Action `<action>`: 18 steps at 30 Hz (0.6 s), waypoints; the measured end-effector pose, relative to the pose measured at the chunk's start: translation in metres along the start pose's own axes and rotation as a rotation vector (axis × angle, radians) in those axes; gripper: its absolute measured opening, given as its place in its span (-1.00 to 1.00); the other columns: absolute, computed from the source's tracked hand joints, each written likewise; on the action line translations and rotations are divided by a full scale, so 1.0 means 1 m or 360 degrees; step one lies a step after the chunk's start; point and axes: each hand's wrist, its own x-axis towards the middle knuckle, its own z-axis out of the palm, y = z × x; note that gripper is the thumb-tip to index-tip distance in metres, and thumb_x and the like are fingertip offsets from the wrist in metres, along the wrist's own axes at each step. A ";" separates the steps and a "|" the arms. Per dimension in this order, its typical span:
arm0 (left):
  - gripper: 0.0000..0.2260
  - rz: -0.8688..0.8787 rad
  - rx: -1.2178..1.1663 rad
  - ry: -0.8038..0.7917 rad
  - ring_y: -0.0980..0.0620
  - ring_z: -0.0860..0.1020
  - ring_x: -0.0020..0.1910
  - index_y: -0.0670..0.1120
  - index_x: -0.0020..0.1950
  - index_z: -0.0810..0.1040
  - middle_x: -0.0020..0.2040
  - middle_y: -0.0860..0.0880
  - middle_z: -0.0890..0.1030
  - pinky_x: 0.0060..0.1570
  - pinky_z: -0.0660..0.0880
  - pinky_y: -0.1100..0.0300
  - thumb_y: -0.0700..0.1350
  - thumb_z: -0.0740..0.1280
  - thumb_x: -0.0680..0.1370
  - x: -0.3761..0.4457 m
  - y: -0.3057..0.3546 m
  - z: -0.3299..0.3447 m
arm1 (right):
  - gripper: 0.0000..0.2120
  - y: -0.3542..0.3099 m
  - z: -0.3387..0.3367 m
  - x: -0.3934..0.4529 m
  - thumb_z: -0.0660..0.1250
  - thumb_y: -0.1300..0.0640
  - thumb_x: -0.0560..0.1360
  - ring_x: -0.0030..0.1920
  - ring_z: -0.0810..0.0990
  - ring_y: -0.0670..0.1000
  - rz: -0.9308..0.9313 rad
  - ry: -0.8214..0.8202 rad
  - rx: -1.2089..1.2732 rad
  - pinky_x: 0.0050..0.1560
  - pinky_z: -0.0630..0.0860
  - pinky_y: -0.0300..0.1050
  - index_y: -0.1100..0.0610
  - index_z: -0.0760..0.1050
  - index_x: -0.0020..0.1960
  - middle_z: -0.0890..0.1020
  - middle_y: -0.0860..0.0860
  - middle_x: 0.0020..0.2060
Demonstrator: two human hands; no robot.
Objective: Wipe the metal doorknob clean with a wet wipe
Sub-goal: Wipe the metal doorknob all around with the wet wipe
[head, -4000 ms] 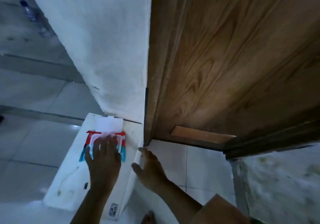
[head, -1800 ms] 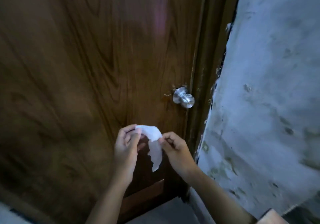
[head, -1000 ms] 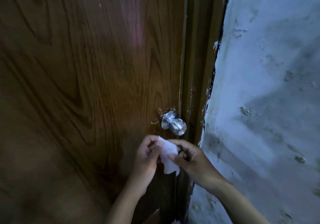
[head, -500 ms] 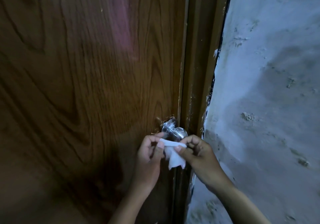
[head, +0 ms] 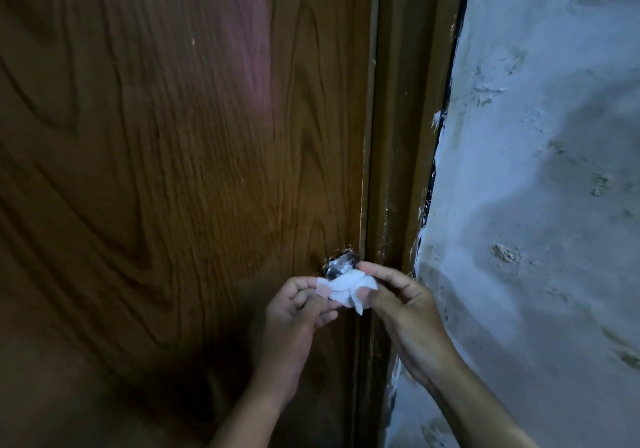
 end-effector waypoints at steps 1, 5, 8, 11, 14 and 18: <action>-0.92 -0.0007 0.0003 -0.0016 0.13 0.64 -0.30 -0.12 -0.10 0.56 -0.29 -0.01 0.69 -0.33 0.54 0.37 -0.26 0.30 0.50 0.001 0.001 0.003 | -0.72 -0.002 -0.001 0.001 0.36 0.38 0.36 -0.06 0.66 -0.08 -0.0022 0.0006 -0.0016 -0.08 0.61 -0.24 0.03 0.62 -0.10 0.71 -0.02 -0.12; -0.94 -0.0038 -0.0050 -0.0072 0.13 0.62 -0.34 -0.17 -0.10 0.55 -0.34 -0.04 0.68 -0.33 0.54 0.38 -0.29 0.31 0.47 0.004 0.002 0.019 | -0.72 -0.009 -0.004 0.008 0.32 0.41 0.39 -0.30 0.64 -0.22 -0.0151 0.0076 -0.0085 -0.36 0.54 -0.41 0.04 0.58 -0.13 0.70 -0.15 -0.35; -0.93 -0.0060 -0.0031 -0.0067 0.13 0.62 -0.35 -0.17 -0.13 0.56 -0.35 -0.04 0.67 -0.34 0.54 0.37 -0.30 0.31 0.47 0.007 0.001 0.024 | -0.71 -0.007 -0.005 0.008 0.30 0.44 0.40 -0.35 0.61 -0.23 -0.0230 0.0130 -0.0169 -0.38 0.53 -0.41 0.09 0.56 -0.05 0.64 -0.06 -0.26; -0.91 -0.0070 0.0023 -0.0065 0.12 0.63 -0.32 -0.13 -0.14 0.58 -0.31 -0.04 0.69 -0.34 0.53 0.38 -0.29 0.32 0.47 0.009 -0.002 0.026 | -0.74 -0.003 -0.008 0.006 0.31 0.39 0.42 -0.26 0.60 -0.31 -0.0289 0.0150 -0.0310 -0.34 0.48 -0.49 0.08 0.58 -0.03 0.63 -0.09 -0.19; -0.92 -0.0082 0.0054 -0.0066 0.13 0.63 -0.32 -0.12 -0.13 0.56 -0.32 -0.02 0.68 -0.34 0.52 0.38 -0.27 0.30 0.48 0.012 -0.004 0.028 | -0.71 0.000 -0.012 0.006 0.32 0.27 0.45 -0.14 0.58 -0.35 -0.0250 0.0078 -0.0367 -0.25 0.46 -0.52 -0.12 0.53 -0.02 0.62 -0.15 -0.08; -0.94 -0.0159 0.0123 -0.0201 0.13 0.64 -0.28 -0.15 -0.05 0.52 -0.29 -0.03 0.70 -0.30 0.53 0.37 -0.24 0.28 0.50 0.014 -0.003 0.029 | -0.72 0.001 -0.017 0.011 0.35 0.23 0.43 -0.10 0.58 -0.31 -0.0283 -0.0002 -0.0501 -0.20 0.49 -0.48 -0.10 0.50 0.03 0.61 -0.09 -0.07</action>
